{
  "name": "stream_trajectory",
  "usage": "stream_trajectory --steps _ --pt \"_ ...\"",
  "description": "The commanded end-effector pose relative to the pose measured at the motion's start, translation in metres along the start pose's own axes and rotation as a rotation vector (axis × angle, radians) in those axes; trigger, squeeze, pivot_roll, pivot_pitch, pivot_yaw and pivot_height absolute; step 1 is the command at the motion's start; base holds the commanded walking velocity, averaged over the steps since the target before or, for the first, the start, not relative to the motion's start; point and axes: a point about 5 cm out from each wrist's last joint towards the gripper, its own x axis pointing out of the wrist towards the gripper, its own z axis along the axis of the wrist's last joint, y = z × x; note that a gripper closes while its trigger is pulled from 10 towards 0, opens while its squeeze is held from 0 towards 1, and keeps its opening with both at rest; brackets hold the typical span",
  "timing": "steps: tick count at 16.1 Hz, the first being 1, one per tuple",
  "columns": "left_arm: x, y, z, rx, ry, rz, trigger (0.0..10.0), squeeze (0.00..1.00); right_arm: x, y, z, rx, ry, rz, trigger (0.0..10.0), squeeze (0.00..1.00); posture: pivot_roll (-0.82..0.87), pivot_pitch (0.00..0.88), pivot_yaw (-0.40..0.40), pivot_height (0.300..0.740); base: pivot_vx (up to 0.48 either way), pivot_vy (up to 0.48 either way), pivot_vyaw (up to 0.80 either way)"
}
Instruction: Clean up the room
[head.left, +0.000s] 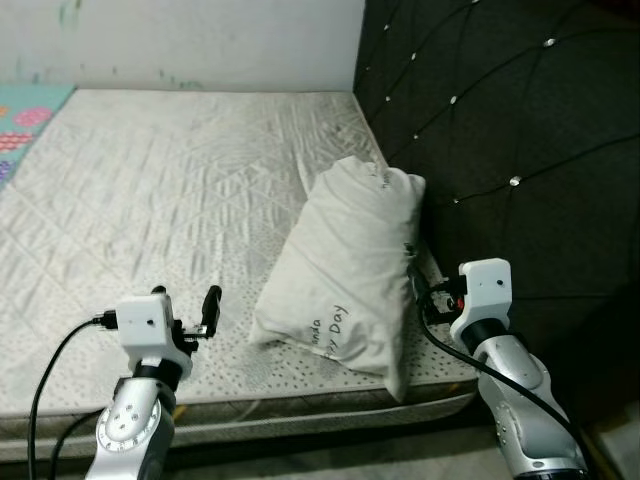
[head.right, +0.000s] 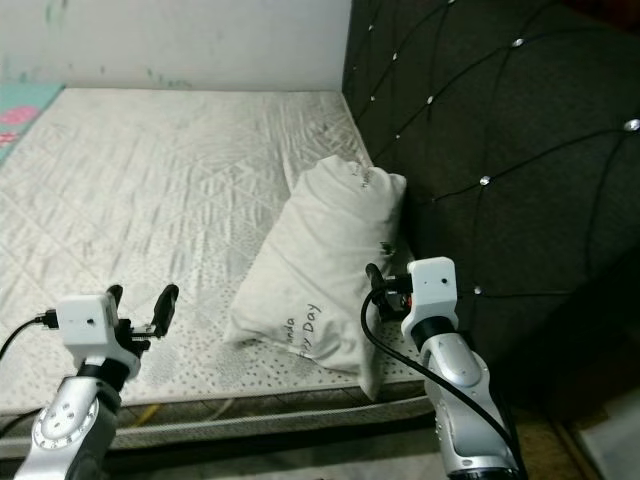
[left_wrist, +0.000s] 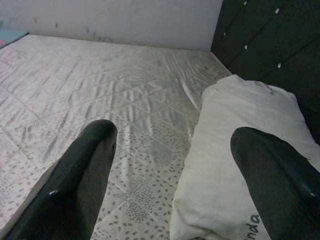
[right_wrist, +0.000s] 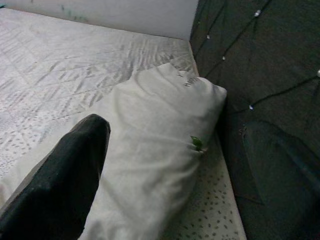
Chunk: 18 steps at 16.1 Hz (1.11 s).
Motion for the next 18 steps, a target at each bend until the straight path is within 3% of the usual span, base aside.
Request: stream_trajectory --steps 1,18 --pt "-0.001 0.001 -0.001 0.004 0.003 0.004 10.0 0.0 0.002 -0.002 0.003 -0.006 -0.013 0.002 10.0 0.0 -0.14 0.079 -0.046 0.74 0.0 0.0 0.0" --pt "0.012 -0.01 -0.005 -0.029 0.007 -0.04 10.0 0.0 -0.001 -0.012 0.006 -0.03 -0.025 -0.035 10.0 0.0 -0.23 0.09 -0.021 0.74 0.0 0.0 0.0"
